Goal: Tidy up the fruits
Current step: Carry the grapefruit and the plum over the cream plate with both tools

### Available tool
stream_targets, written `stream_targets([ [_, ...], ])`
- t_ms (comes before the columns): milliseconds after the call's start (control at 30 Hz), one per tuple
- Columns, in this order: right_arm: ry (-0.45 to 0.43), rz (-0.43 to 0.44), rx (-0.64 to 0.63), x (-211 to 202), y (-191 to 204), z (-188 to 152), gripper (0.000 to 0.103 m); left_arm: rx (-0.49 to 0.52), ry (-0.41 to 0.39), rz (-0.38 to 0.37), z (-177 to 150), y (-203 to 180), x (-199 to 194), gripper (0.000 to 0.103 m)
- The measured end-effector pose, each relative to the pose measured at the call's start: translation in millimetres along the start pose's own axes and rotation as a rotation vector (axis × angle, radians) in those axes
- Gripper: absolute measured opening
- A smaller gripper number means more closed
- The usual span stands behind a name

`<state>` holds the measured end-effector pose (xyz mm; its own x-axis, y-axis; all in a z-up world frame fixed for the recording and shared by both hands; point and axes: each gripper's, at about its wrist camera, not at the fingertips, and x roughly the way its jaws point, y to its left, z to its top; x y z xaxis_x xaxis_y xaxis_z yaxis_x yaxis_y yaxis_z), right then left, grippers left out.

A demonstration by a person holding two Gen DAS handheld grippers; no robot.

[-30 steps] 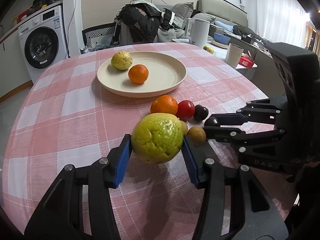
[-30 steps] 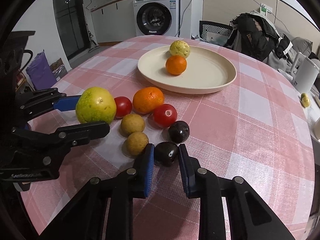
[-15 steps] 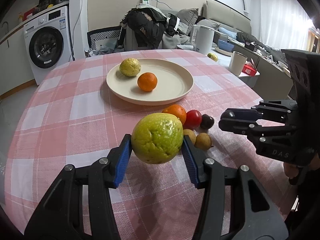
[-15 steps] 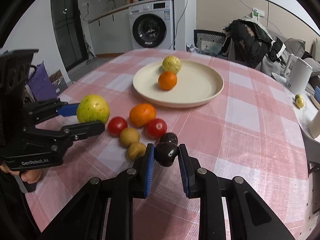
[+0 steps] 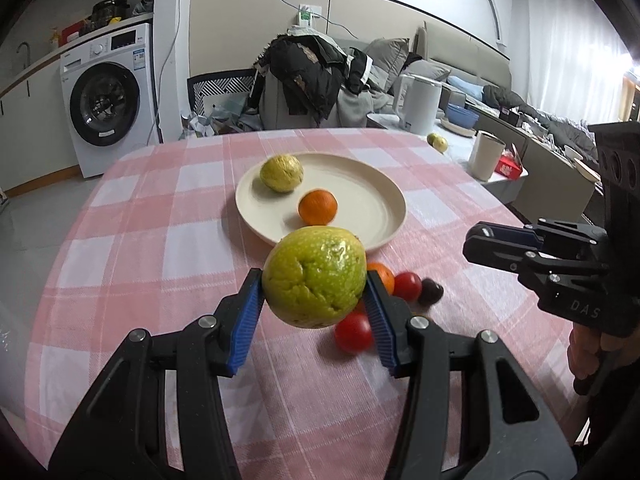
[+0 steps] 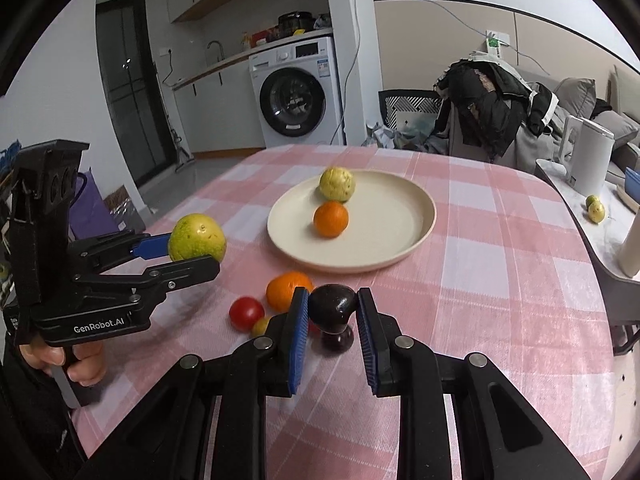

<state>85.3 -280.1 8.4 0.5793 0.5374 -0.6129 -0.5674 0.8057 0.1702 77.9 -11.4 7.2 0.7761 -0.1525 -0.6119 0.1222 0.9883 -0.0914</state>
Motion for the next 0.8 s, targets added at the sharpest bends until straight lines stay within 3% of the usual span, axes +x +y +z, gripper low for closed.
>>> stream_targets([
  [800,-0.045,-0.024,0.080,26,-24,50,0.025,-0.016,-0.046,0.034,40,25,29,0.047],
])
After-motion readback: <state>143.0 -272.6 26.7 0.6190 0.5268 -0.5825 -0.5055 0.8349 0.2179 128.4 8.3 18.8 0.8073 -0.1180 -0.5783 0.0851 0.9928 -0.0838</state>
